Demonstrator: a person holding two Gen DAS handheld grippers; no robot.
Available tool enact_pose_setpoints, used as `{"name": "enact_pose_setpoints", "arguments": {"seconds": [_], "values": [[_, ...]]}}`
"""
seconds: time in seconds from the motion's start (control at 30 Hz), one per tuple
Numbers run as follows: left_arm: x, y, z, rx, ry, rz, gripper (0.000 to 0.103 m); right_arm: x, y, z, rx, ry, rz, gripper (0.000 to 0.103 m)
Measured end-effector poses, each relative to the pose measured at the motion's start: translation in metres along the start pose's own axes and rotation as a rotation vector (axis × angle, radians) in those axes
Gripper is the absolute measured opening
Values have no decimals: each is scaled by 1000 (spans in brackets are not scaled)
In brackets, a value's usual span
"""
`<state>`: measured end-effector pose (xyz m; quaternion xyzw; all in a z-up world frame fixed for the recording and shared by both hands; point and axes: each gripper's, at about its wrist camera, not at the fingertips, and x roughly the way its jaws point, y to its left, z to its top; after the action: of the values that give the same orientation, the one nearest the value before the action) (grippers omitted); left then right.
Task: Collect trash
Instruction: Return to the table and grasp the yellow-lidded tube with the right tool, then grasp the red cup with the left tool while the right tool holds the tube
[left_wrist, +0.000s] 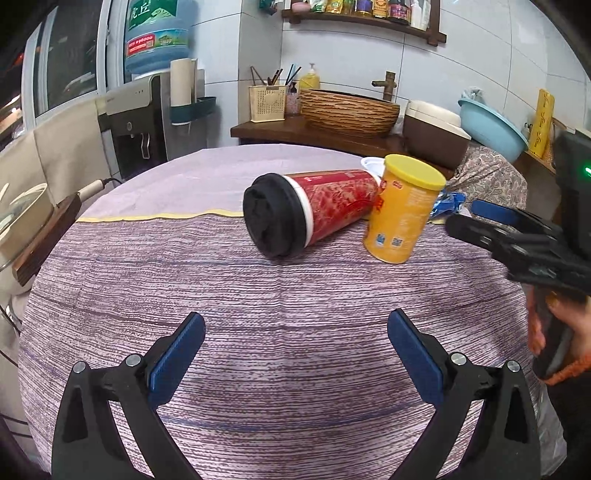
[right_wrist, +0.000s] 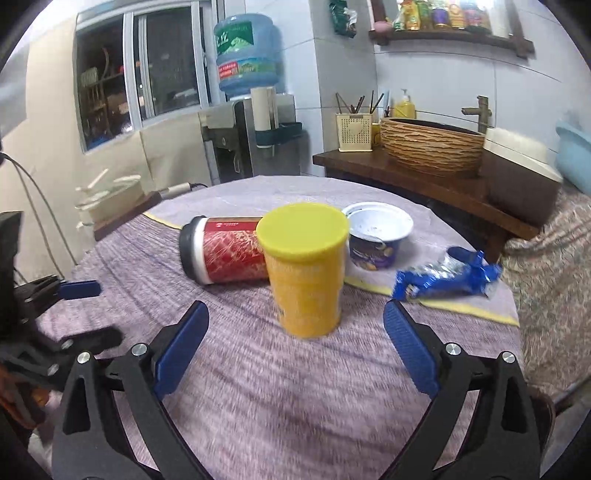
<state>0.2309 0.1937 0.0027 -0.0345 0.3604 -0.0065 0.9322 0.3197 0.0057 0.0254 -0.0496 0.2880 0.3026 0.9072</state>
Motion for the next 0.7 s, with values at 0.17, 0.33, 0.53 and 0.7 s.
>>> {"name": "enact_pose_setpoints", "arguments": {"seconds": [0.17, 0.33, 0.53, 0.7], "values": [[3, 11, 0, 1, 5, 5, 98, 36, -1, 14, 6, 23, -17, 94], [6, 19, 2, 5, 12, 5, 98, 62, -2, 23, 11, 37, -47, 94], [12, 20, 4, 7, 23, -10, 98, 78, -1, 27, 1, 33, -72, 92], [15, 18, 7, 5, 20, -20, 98, 86, -1, 30, 2, 38, -76, 68]]}}
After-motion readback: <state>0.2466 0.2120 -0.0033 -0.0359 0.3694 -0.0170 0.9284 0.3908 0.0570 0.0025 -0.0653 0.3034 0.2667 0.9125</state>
